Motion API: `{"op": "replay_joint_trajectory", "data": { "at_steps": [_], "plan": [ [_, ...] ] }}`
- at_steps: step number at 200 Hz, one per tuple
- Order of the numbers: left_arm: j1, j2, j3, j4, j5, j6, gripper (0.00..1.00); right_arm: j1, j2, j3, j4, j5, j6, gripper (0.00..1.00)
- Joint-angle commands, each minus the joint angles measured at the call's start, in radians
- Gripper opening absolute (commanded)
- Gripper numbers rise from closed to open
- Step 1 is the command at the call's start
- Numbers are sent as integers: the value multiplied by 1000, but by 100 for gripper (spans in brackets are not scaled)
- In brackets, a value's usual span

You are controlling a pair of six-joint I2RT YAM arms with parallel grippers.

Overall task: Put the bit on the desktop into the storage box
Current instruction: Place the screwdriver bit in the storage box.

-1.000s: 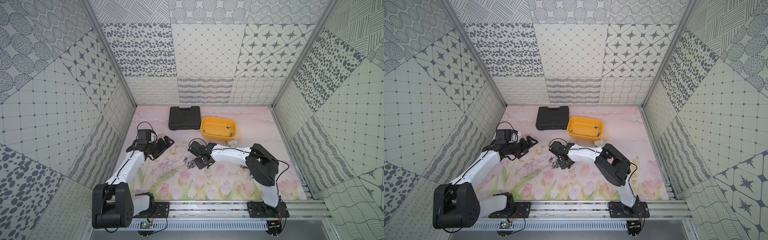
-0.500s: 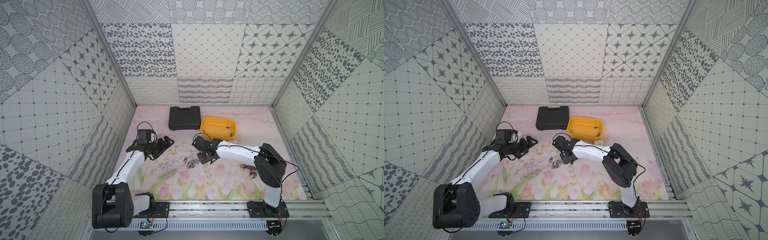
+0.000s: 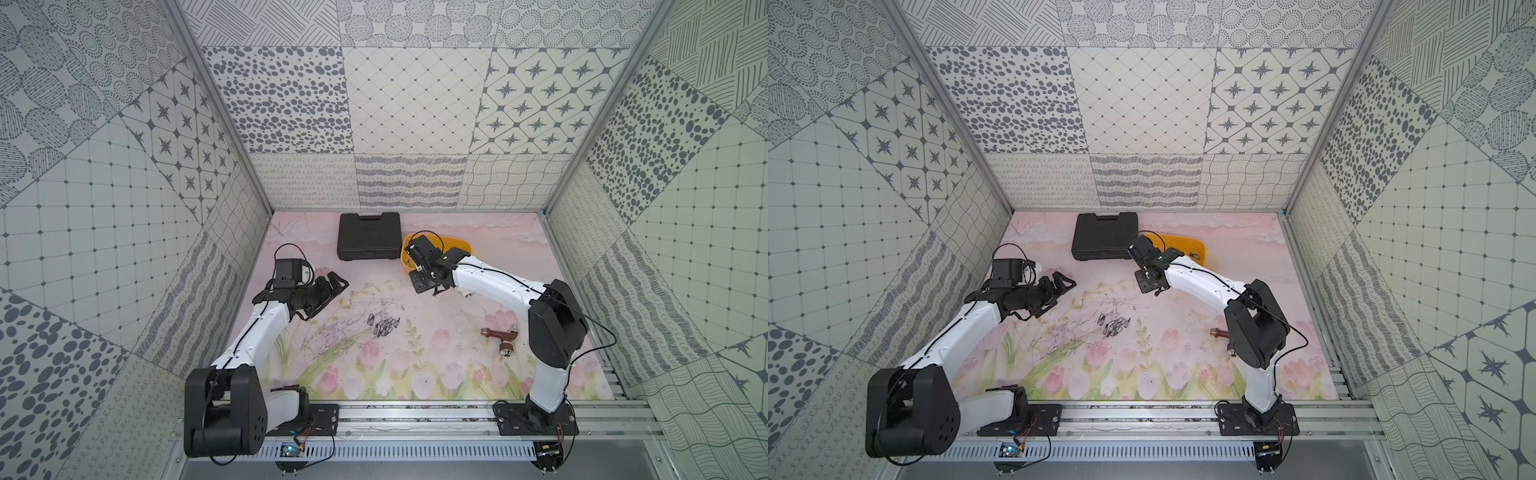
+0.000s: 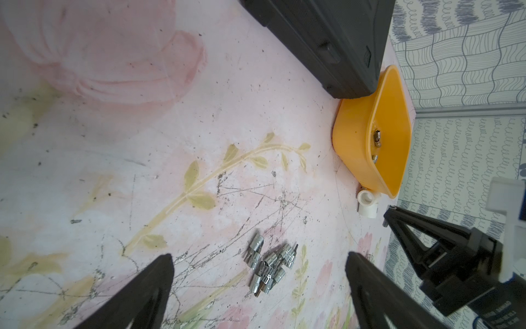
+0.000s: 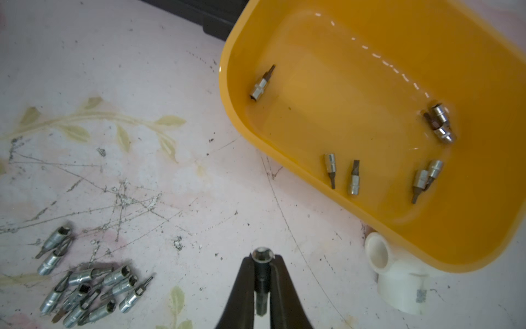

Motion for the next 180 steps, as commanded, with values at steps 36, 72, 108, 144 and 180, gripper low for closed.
{"op": "replay_joint_trajectory", "data": {
  "at_steps": [36,72,108,144,180],
  "plan": [
    [3,-1,-5,10,28,18,99,-96,64,114,32,-8,-69,5],
    [3,-1,-6,8,30,17,99,-166,124,154,45,-44,-63,5],
    [3,2,-6,10,35,16,99,-211,177,164,78,-48,-42,5],
    [3,0,-5,10,38,16,99,-247,238,189,83,-60,-33,5],
    [3,-2,-5,10,42,16,99,-270,283,204,83,-68,-27,5]
  ]
}}
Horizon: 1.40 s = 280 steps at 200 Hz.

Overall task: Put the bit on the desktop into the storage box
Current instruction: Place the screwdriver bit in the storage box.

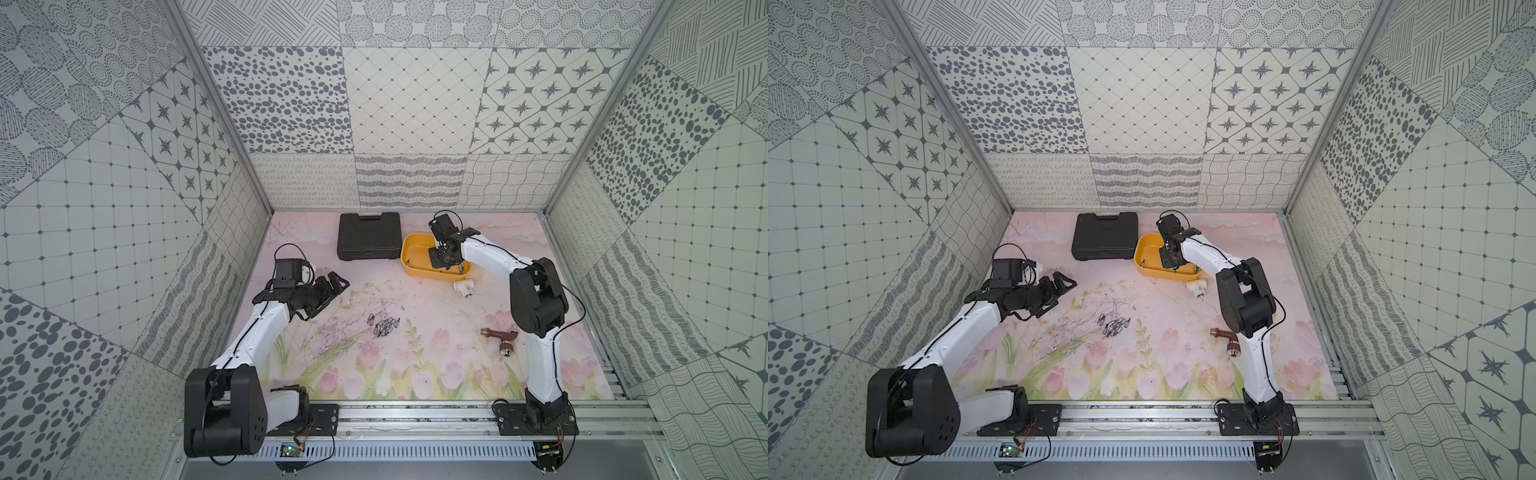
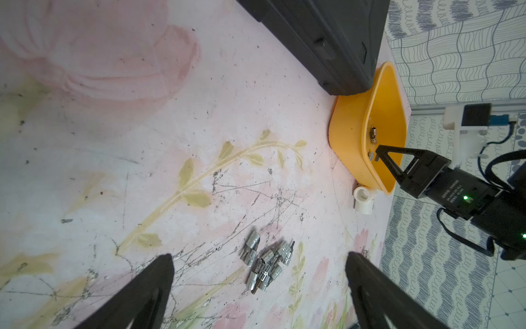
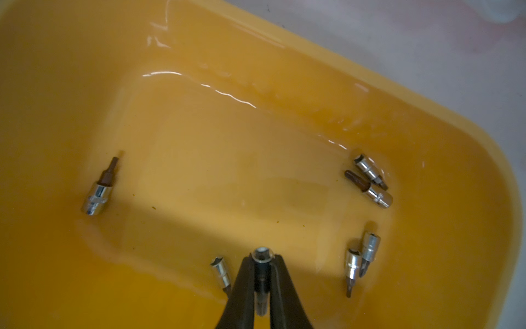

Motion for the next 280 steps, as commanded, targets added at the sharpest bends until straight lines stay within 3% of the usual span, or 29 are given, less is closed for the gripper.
{"op": "replay_joint_trajectory", "data": {
  "at_steps": [1,156,227,280],
  "plan": [
    [4,-2,-5,10,22,16,99,-12,30,32,31,-14,18,5],
    [3,0,-4,10,29,16,99,-32,57,41,36,-22,25,11],
    [3,-2,-7,10,27,16,99,-31,-79,-8,45,-37,-13,45],
    [4,-2,-6,11,31,18,99,-31,-281,-177,133,-56,-17,90]
  ]
}}
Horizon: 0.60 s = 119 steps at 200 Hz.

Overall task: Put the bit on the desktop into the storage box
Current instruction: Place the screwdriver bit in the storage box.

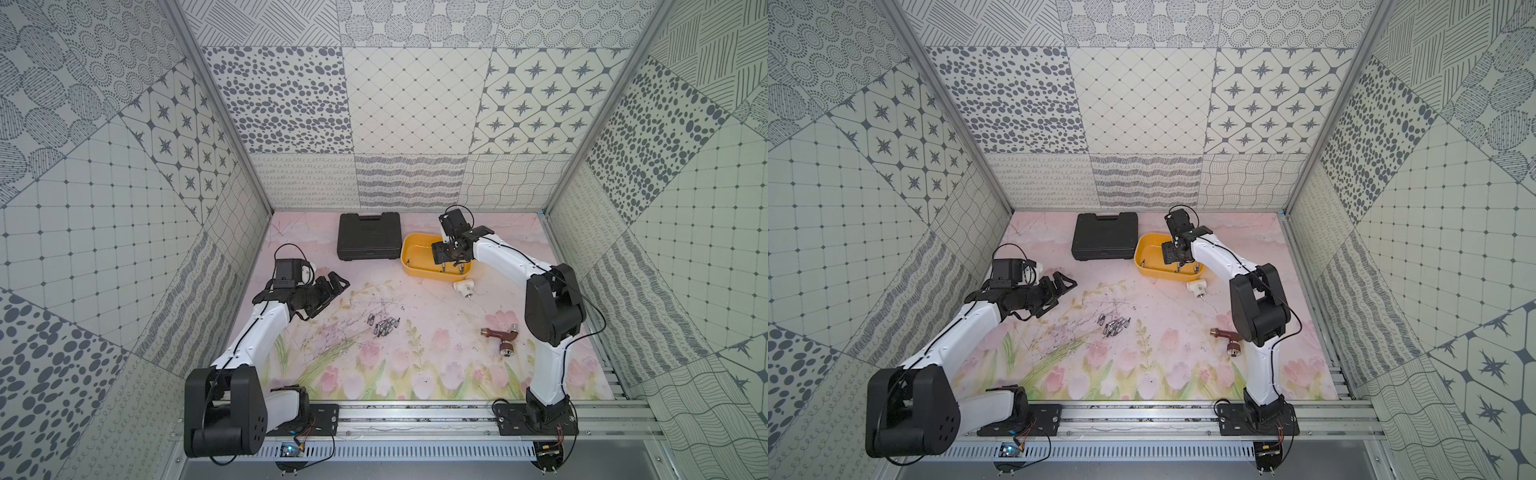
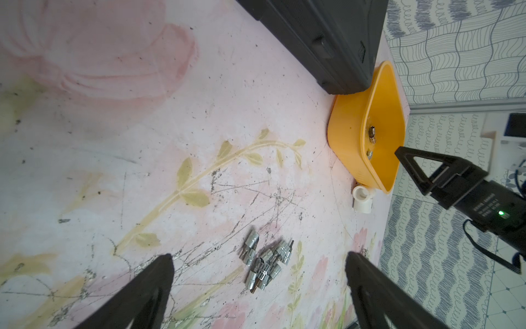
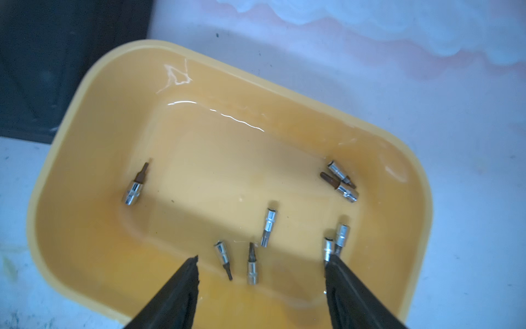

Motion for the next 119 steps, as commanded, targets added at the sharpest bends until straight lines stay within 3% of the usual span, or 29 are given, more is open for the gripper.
{"op": "replay_joint_trajectory", "data": {
  "at_steps": [1,9,85,119],
  "plan": [
    [4,0,-7,11,27,18,99,-2,-91,-67,75,-15,-8,91],
    [4,-1,-7,12,28,16,99,-3,-118,-92,84,-15,-9,97],
    [4,-2,-7,13,30,17,99,-2,-309,-252,80,-32,54,97],
    [2,-2,-6,13,28,17,99,52,-372,-324,61,-13,88,97]
  ]
}}
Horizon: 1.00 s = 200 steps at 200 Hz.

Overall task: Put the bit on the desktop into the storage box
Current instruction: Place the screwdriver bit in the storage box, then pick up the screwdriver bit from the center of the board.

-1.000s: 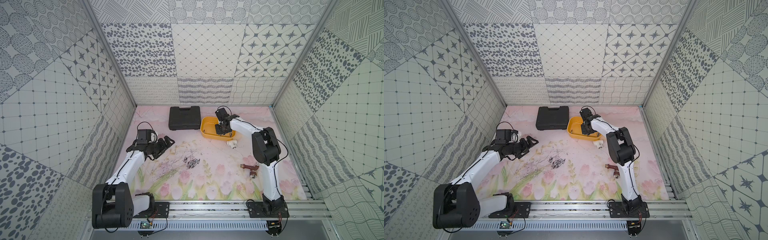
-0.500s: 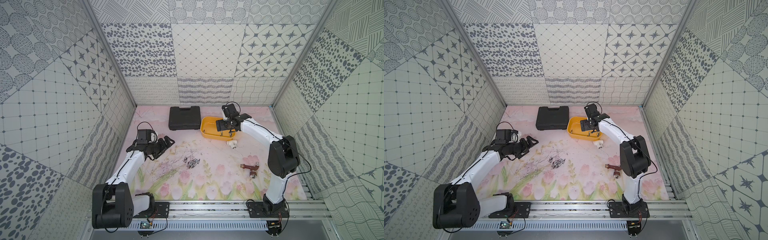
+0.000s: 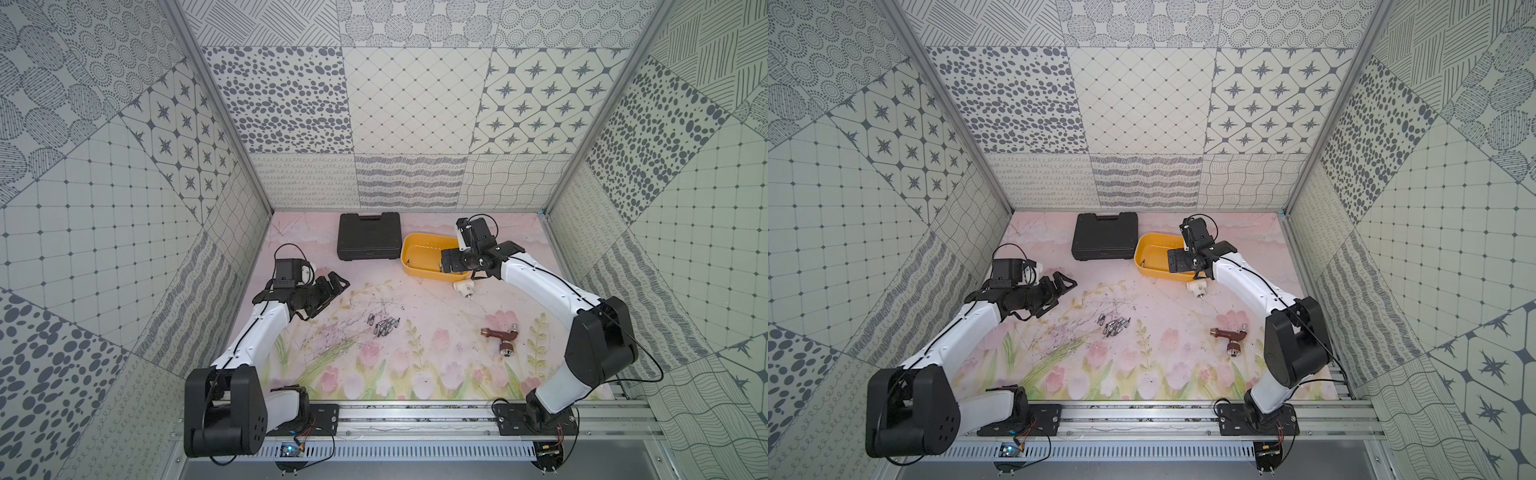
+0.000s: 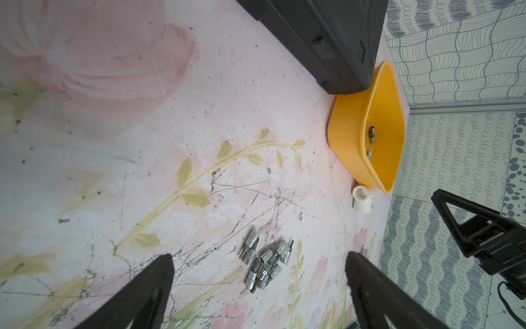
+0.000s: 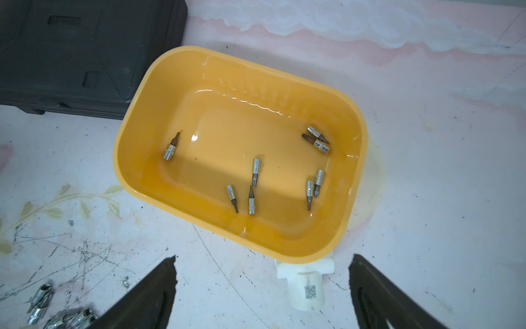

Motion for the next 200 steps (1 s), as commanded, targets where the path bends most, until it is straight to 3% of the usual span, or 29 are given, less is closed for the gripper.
{"op": "replay_joint_trajectory", "data": {
  "at_steps": [1,63,118,200],
  "plan": [
    [3,-1,-7,13,27,16,99,43,-55,-41,11,12,44,97],
    [3,4,-5,21,37,16,99,251,-80,-154,-15,40,122,94],
    [3,16,-4,29,44,13,99,440,36,-120,-31,44,206,90],
    [3,24,-2,31,46,10,99,506,208,-11,-32,39,204,80]
  ]
}}
